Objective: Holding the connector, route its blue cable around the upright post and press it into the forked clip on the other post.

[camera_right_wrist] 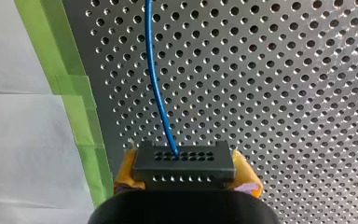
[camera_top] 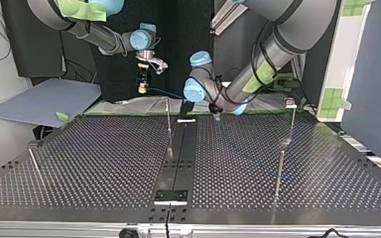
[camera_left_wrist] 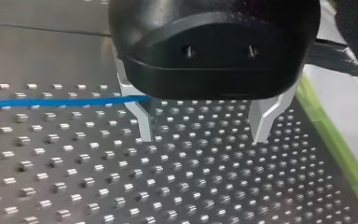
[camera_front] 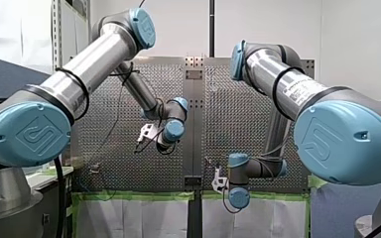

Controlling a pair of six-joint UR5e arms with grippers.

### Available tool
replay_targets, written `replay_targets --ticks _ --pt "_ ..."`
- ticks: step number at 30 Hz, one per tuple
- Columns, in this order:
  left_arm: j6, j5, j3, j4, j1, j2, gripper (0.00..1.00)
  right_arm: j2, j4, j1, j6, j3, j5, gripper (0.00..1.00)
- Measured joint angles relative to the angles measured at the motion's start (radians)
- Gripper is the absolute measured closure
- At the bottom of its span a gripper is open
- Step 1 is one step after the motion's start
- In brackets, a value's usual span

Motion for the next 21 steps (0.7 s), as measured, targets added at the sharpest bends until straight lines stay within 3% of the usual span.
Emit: replay_targets --ticks 7,14,21 --pt "-0.023 0.028 0.000 0.026 0.000 -0.058 0.00 0.000 0.012 0.005 -0.013 -0.006 -0.012 1.00" --pt "-0.047 0.090 0.000 0.082 0.009 -0.122 0.00 0.000 0.018 0.011 -0.029 -0.010 -0.024 1.00" --pt "-0.090 0.143 -0.001 0.094 0.009 -0.156 0.00 -0.001 0.030 0.017 -0.038 -0.020 -0.042 1.00"
